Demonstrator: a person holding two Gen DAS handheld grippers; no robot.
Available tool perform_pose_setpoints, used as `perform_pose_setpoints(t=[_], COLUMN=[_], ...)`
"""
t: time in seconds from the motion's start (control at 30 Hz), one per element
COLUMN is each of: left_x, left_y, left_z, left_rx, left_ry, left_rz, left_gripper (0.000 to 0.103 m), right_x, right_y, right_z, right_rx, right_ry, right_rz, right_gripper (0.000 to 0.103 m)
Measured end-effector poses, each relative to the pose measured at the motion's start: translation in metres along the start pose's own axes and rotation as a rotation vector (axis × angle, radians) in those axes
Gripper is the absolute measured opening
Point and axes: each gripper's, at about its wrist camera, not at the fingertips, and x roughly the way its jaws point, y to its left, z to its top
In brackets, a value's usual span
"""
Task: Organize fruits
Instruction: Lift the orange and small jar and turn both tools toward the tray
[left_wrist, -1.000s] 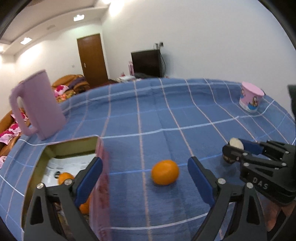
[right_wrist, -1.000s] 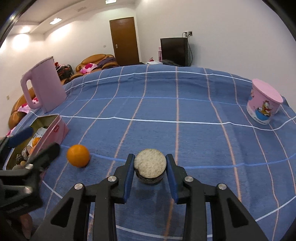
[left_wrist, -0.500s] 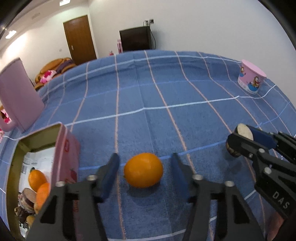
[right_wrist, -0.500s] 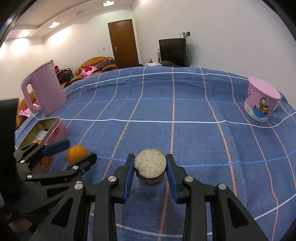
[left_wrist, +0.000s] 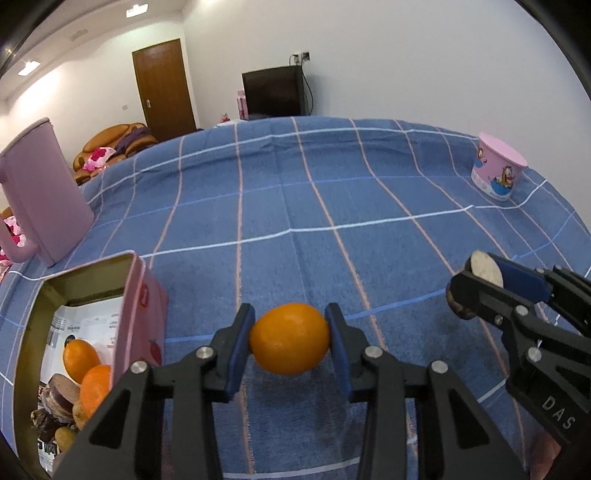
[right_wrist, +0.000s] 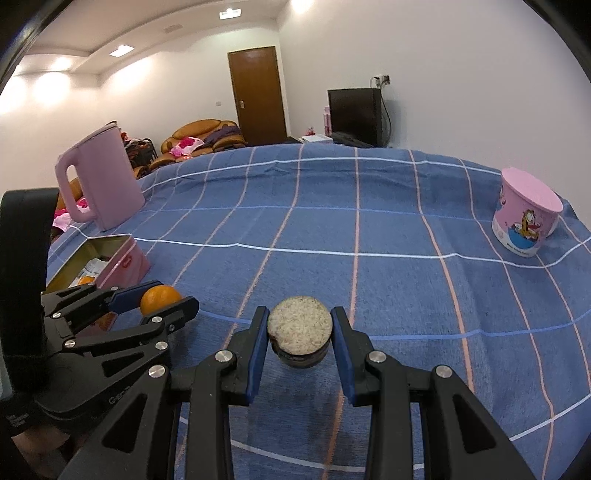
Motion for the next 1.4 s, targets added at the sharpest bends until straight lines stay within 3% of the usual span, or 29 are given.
perform_pose_setpoints(t=[1.4], left_x=[-0.039], left_y=[0.005], left_z=[-0.005], left_rx=[-0.024], left_ry=[-0.210], left_rz=[0.054], left_gripper=[0.041], right_x=[-0.028], right_y=[0.010], right_z=[-0.001], right_rx=[-0.049], right_ry=[-0.153], right_rz=[0.022], right_gripper=[0.035])
